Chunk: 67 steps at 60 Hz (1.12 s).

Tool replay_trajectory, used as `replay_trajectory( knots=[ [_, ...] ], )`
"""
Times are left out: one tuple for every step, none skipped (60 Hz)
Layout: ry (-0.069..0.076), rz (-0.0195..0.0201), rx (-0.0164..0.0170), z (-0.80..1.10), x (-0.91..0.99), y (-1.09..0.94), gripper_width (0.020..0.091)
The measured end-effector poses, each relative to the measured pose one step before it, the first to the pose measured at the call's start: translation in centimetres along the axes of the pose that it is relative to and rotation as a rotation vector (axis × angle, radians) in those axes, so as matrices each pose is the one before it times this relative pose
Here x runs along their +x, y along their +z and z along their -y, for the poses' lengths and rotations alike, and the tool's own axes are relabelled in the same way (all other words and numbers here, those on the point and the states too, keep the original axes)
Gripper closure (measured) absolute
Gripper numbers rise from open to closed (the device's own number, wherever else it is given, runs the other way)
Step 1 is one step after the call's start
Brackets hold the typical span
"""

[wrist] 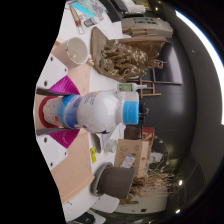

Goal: Pour water

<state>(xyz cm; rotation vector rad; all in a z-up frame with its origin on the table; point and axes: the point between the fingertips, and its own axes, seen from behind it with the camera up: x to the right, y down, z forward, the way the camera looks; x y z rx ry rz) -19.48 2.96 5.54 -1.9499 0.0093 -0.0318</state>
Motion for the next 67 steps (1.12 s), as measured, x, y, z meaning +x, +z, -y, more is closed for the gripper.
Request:
replay_trajectory(
  knots=[
    [0.0018,-0.00081,0.00146,0.008,0.012,-0.043,0.0639],
    [0.002,0.00069,0.00049,0.012,0.033,-0.086,0.0625],
    [0.0038,0.00021,-0.00256,-0.05,0.006,-0.021,0.0612],
    [0.0035,-0.00053,-0.00516,-0.039,0.034,-0.046,0.06],
    [0.0043,-0.00044,-0.00876,-0.099,0.016,-0.07,0.0591],
    [0.0054,-0.00206,-0.01127,-0.135,0.062,-0.087,0.0566],
    [0.0055,-0.00143,-0.01079,-0.106,0.046,-0.133,0.0522],
    [0.0042,-0.00447,-0.00634,-0.017,0.011,-0.211,0.046],
    [0.0032,-0.00409,-0.00669,-0.019,0.067,-0.261,0.0388],
    [0.0012,-0.00373,-0.00473,0.092,0.047,-0.287,0.0319],
    [0.0,-0.00354,-0.00372,0.132,0.04,-0.336,0.0265],
    [-0.0005,-0.00609,-0.0047,0.125,0.097,-0.402,0.0235],
    [-0.0013,-0.00457,-0.00615,0.094,0.007,-0.437,0.0243],
    [-0.0031,-0.00148,-0.00798,0.098,-0.058,-0.499,0.0252],
    [-0.0017,-0.00487,-0.00855,0.113,-0.041,-0.559,0.0255],
    [-0.0004,-0.00413,-0.01102,0.12,0.164,-0.555,0.0251],
    [-0.0003,-0.00785,-0.0093,0.063,-0.072,-0.754,0.0247],
    [0.0007,-0.00765,-0.00896,0.038,-0.204,-0.694,0.0245],
    [-0.0002,-0.00399,-0.01239,0.059,-0.048,-0.877,0.0249],
    [0.0007,-0.00376,-0.0092,0.001,-0.327,-0.811,0.0246],
    [0.0021,-0.00194,-0.00991,0.039,-0.2,-0.948,0.0248],
    [0.0032,-0.00093,-0.00828,0.058,-0.286,-0.997,0.0248],
    [0.003,-0.00064,-0.00728,0.047,-0.291,-1.05,0.025],
    [0.0014,-0.00125,-0.00828,0.023,-0.295,-1.053,0.025],
    [0.0,-0.00264,-0.00935,-0.046,-0.269,-1.124,0.0249],
    [-0.0006,-0.00208,-0.01069,0.049,-0.035,-1.235,0.025],
    [0.0007,-0.00283,-0.00498,-0.024,-0.313,-1.132,0.0248],
    [-0.0001,-0.00153,-0.00085,-0.016,-0.428,-1.075,0.0249],
    [0.0002,-0.00014,-0.00086,0.031,-0.369,-1.119,0.0251],
    [-0.0008,-0.00052,-0.00247,-0.044,-0.364,-1.116,0.0249],
    [-0.0031,-0.0006,-0.00453,-0.084,-0.368,-1.069,0.0248],
    [-0.0064,-0.00101,-0.00526,-0.129,-0.349,-1.045,0.0246],
    [-0.0091,-0.00251,-0.00503,-0.135,-0.283,-0.994,0.0247],
    [-0.0106,-0.00351,-0.0041,-0.133,-0.287,-0.976,0.0247],
    [-0.0086,-0.00112,-0.00719,-0.033,-0.077,-1.063,0.0249],
    [-0.0052,-0.00257,-0.00391,-0.118,-0.297,-0.859,0.0248],
    [-0.0045,-0.0016,-0.00209,-0.166,-0.299,-0.807,0.025],
    [-0.0037,-0.00024,0.00002,-0.131,-0.322,-0.776,0.025],
    [-0.0028,0.00057,0.00065,-0.089,-0.345,-0.769,0.0249],
    [-0.0007,0.00067,-0.00077,-0.121,-0.326,-0.735,0.0247],
    [-0.0001,0.00099,-0.0034,-0.201,-0.324,-0.706,0.0247],
    [-0.0008,0.00237,-0.00303,-0.152,-0.329,-0.674,0.0248],
    [-0.0034,0.00374,-0.00178,0.037,-0.208,-0.715,0.0248],
    [-0.003,0.00218,0.00241,-0.06,-0.268,-0.584,0.0247],
    [-0.0025,0.00009,0.00208,-0.088,-0.194,-0.552,0.0248],
    [-0.0012,-0.00215,0.00029,-0.11,-0.147,-0.487,0.0248],
    [-0.0013,-0.00251,0.00002,-0.118,-0.137,-0.432,0.0249],
    [-0.0029,-0.00179,0.00077,-0.073,-0.144,-0.399,0.0247],
    [-0.0046,-0.00224,0.00029,0.206,-0.149,-0.258,0.0247],
    [-0.0037,-0.00281,0.00231,-0.016,-0.088,-0.327,0.0249],
    [-0.002,-0.00446,0.00229,0.003,-0.057,-0.217,0.0247],
    [-0.0011,-0.00513,0.00175,-0.017,-0.021,-0.191,0.0248],
    [-0.0001,-0.00359,0.00081,-0.039,-0.084,-0.184,0.0248],
    [0.0018,-0.00085,-0.00113,-0.091,-0.089,-0.149,0.025],
    [0.006,0.00206,-0.00438,-0.155,-0.178,-0.148,0.0251],
    [0.0085,0.00342,-0.00562,-0.181,-0.164,-0.131,0.0248],
    [0.0067,0.0031,-0.00268,-0.161,0.032,-0.257,0.0249],
    [0.0038,-0.00021,-0.00064,-0.1,-0.028,-0.13,0.0248],
    [-0.0005,-0.00349,0.00029,-0.049,0.005,-0.082,0.0248],
    [-0.0046,-0.00645,0.00111,-0.041,0.075,-0.051,0.0249],
    [-0.0071,-0.00735,0.00116,-0.008,0.079,-0.073,0.0248],
    [-0.0075,-0.00491,0.00112,0.017,-0.004,-0.045,0.0247],
    [-0.0051,-0.00127,0.0014,0.059,-0.077,-0.016,0.0248],
    [-0.0031,0.00183,0.00136,0.03,-0.115,-0.019,0.0246],
    [-0.0016,0.00258,0.00131,0.037,-0.142,-0.014,0.0247],
    [0.0,0.00275,0.00036,0.034,-0.109,-0.015,0.0246],
    [0.0009,0.00238,-0.00127,0.024,-0.096,-0.014,0.0246]
  ],
)
